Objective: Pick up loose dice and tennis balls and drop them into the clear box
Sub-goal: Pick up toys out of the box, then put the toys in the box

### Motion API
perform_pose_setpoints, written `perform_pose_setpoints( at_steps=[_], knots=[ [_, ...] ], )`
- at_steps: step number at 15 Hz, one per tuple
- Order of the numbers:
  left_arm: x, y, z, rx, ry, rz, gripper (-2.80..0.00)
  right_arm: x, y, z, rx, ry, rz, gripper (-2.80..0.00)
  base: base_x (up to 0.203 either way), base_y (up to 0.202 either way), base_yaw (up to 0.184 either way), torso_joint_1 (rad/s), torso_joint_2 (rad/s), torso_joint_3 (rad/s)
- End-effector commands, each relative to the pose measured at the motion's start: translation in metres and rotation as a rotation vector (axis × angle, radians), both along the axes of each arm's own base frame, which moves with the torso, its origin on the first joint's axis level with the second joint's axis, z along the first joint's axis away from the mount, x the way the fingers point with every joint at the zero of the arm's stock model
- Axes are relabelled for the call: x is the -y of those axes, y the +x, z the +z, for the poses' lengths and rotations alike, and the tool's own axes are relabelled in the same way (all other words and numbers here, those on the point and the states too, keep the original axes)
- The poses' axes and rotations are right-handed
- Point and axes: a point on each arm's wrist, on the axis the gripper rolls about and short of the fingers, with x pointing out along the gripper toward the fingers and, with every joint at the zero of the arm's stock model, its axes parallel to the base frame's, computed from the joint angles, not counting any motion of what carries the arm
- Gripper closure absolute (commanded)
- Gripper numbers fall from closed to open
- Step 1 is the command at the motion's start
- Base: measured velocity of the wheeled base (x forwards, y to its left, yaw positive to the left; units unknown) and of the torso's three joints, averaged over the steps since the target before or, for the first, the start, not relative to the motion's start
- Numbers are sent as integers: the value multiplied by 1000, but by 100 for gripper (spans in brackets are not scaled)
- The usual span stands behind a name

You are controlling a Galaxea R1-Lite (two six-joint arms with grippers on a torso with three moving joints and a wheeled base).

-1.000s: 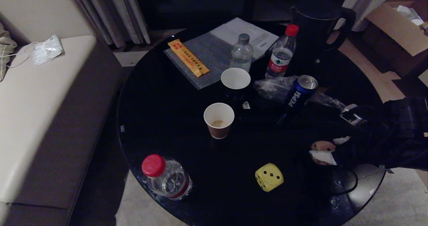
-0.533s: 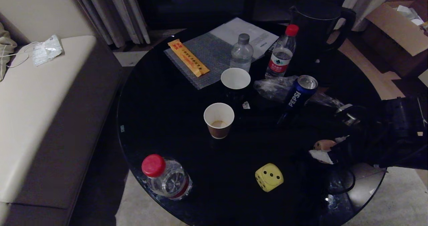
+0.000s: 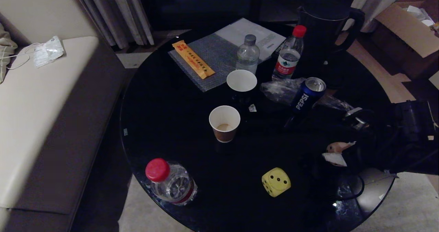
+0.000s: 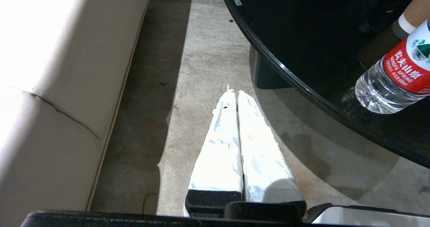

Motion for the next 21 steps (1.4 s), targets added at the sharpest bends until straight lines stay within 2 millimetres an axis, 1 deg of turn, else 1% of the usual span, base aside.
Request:
perform_pose_setpoints(
  at_steps=[1, 4, 7, 8, 10, 12, 14, 15, 17, 19, 20, 21],
  knots=[
    [0, 0, 0, -3, -1, 1, 0, 0, -1, 0, 4, -27, 25, 0, 0, 0, 0, 0, 0, 0],
    [0, 0, 0, -3, -1, 1, 0, -2, -2, 0, 19, -71, 92, 0, 0, 0, 0, 0, 0, 0],
    [0, 0, 0, -2, -1, 1, 0, -6, -5, 2, 27, -77, 181, 0, 0, 0, 0, 0, 0, 0],
    [0, 0, 0, -3, -1, 1, 0, -6, -8, 6, 39, -72, 178, 0, 0, 0, 0, 0, 0, 0],
    [0, 0, 0, -3, -1, 1, 0, -4, -17, 20, 83, -38, 149, 0, 0, 0, 0, 0, 0, 0],
    [0, 0, 0, -3, -1, 1, 0, 1, -38, 39, 121, 29, 89, 0, 0, 0, 0, 0, 0, 0],
    [0, 0, 0, -1, -1, 1, 0, 7, -71, 56, 141, 98, 23, 0, 0, 0, 0, 0, 0, 0],
    [0, 0, 0, -3, -1, 1, 0, 10, -90, 61, 146, 131, -14, 0, 0, 0, 0, 0, 0, 0],
    [0, 0, 0, -2, -1, 1, 0, 17, -134, 64, 160, 186, -93, 0, 0, 0, 0, 0, 0, 0],
    [0, 0, 0, -3, -1, 1, 0, 22, -181, 58, 197, 214, -149, 0, 0, 0, 0, 0, 0, 0],
    [0, 0, 0, -2, -1, 1, 0, 24, -204, 51, 214, 223, -170, 0, 0, 0, 0, 0, 0, 0],
    [0, 0, 0, -2, -1, 1, 0, 26, -225, 38, 227, 234, -192, 0, 0, 0, 0, 0, 0, 0]
  ],
)
